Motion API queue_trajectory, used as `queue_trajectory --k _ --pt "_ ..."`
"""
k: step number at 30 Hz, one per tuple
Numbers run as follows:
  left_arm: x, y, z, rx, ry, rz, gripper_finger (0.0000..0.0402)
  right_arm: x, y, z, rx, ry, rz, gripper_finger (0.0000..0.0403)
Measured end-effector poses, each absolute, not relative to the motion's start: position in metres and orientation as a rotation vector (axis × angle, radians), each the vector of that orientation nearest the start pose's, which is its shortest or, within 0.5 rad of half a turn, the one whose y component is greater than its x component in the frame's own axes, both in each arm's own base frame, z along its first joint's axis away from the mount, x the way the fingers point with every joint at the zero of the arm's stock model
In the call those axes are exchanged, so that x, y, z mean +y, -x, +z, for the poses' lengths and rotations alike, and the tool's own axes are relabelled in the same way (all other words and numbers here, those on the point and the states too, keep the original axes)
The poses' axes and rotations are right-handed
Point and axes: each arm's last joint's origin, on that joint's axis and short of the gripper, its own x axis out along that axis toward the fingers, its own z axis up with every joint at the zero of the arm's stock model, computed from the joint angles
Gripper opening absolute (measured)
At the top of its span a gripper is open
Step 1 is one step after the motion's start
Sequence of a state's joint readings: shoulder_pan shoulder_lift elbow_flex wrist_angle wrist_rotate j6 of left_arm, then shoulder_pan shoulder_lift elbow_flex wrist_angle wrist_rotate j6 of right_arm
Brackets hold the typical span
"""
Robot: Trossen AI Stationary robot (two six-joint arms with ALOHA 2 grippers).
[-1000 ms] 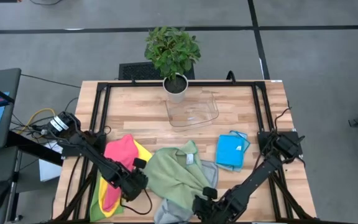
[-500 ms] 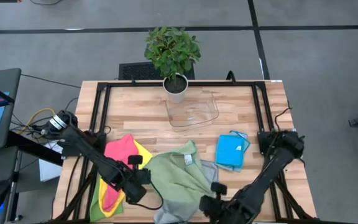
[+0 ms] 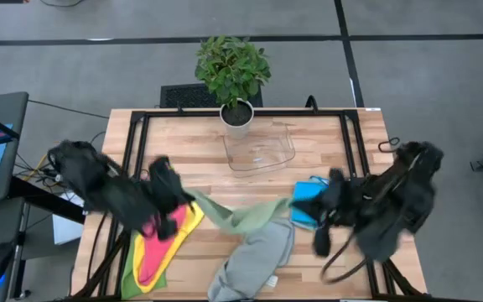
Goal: Fold microfiber towels
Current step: Fold the light green microfiber cloth
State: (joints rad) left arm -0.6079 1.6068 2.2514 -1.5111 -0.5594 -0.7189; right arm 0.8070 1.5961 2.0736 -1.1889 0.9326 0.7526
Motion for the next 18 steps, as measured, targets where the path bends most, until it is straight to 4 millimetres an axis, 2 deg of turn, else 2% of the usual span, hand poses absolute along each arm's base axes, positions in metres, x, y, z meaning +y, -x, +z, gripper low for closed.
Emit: queue_trajectory --k 3,8,11,15,18 --pt "-0.11 -0.204 0.517 0.587 0.267 0.226 0.0 0.165 -0.197 0.5 0.32 -0.211 -0.285 0.0008" --pt "-0.078 -0.194 0.52 0.551 0.34 0.333 0.0 0.133 -0.19 0.514 0.273 -0.25 -0.363 0.0008" --pt "-0.066 -0.195 0.515 0.599 0.384 0.414 0.0 0.125 -0.196 0.51 0.32 -0.256 -0.374 0.0008" --pt "-0.061 -0.213 0.503 0.669 0.37 0.411 0.0 0.121 -0.213 0.494 0.419 -0.223 -0.424 0.0008" --pt "-0.054 -0.228 0.486 0.754 0.318 0.466 0.0 0.117 -0.225 0.477 0.523 -0.182 -0.502 0.0008"
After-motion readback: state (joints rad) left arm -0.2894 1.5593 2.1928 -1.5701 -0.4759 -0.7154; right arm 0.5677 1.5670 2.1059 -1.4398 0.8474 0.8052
